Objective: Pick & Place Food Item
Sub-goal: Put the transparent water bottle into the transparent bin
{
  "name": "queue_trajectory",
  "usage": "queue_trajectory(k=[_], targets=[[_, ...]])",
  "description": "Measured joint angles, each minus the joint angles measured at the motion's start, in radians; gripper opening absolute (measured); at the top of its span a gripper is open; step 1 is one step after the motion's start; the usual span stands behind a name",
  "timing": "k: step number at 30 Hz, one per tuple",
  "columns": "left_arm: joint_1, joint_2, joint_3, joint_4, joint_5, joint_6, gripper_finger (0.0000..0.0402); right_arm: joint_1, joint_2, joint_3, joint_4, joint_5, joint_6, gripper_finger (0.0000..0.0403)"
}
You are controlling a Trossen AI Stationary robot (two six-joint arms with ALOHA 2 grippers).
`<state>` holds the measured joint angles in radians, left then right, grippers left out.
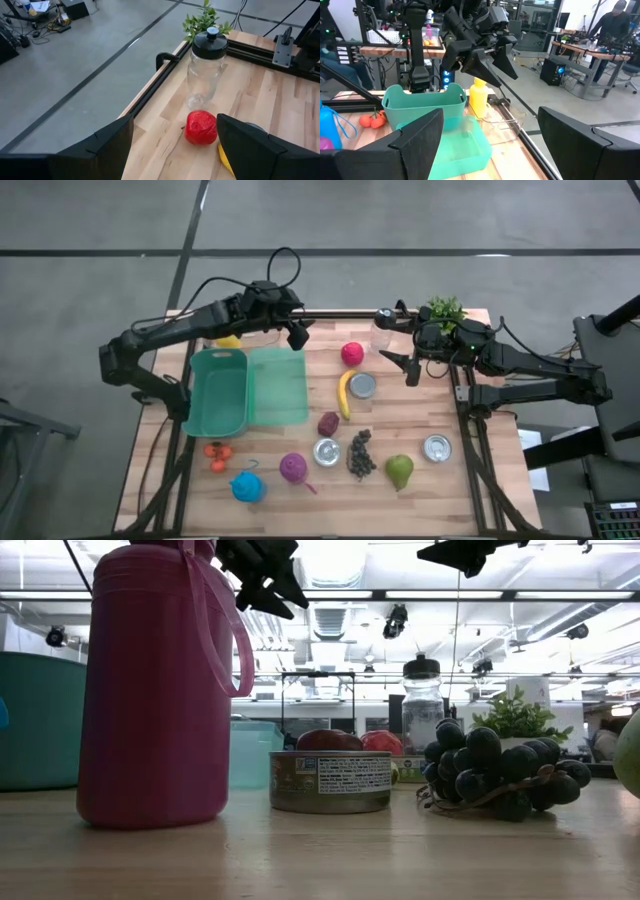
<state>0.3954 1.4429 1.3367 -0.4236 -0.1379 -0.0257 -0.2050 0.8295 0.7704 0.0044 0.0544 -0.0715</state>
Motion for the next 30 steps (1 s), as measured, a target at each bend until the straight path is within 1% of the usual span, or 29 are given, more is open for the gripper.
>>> queue_trajectory(k=[5,9,17,19,22,25,27,30], targets=[[0.0,0.0,0.0,0.0,0.0,0.0,0.0291,0.0,0.0,0.0,0.013,0.0,0.007,0.0323],[0.0,0.0,0.0,0.0,0.0,0.0,0.0291,0.0,0.0,0.0,0.013,-0.001,0.093,0.0323],[0.0,0.0,0.0,0.0,0.0,-0.001,0.0291,0.0,0.0,0.0,0.029,0.008,0.177,0.0323],[0.0,0.0,0.0,0.0,0.0,-0.001,0.0291,0.0,-0.001,0.0,0.031,0.058,0.177,0.0323],[0.0,0.0,0.0,0.0,0.0,-0.001,0.0291,0.0,-0.003,0.002,0.036,0.099,0.189,0.0323],[0.0,0.0,0.0,0.0,0.0,-0.001,0.0291,0.0,-0.003,0.025,0.03,0.133,0.263,0.0323],[0.0,0.0,0.0,0.0,0.0,-0.001,0.0291,0.0,-0.003,0.053,-0.008,0.178,0.308,0.0323],[0.0,0.0,0.0,0.0,0.0,-0.001,0.0291,-0.001,0.001,0.109,-0.125,0.277,0.377,0.0323]])
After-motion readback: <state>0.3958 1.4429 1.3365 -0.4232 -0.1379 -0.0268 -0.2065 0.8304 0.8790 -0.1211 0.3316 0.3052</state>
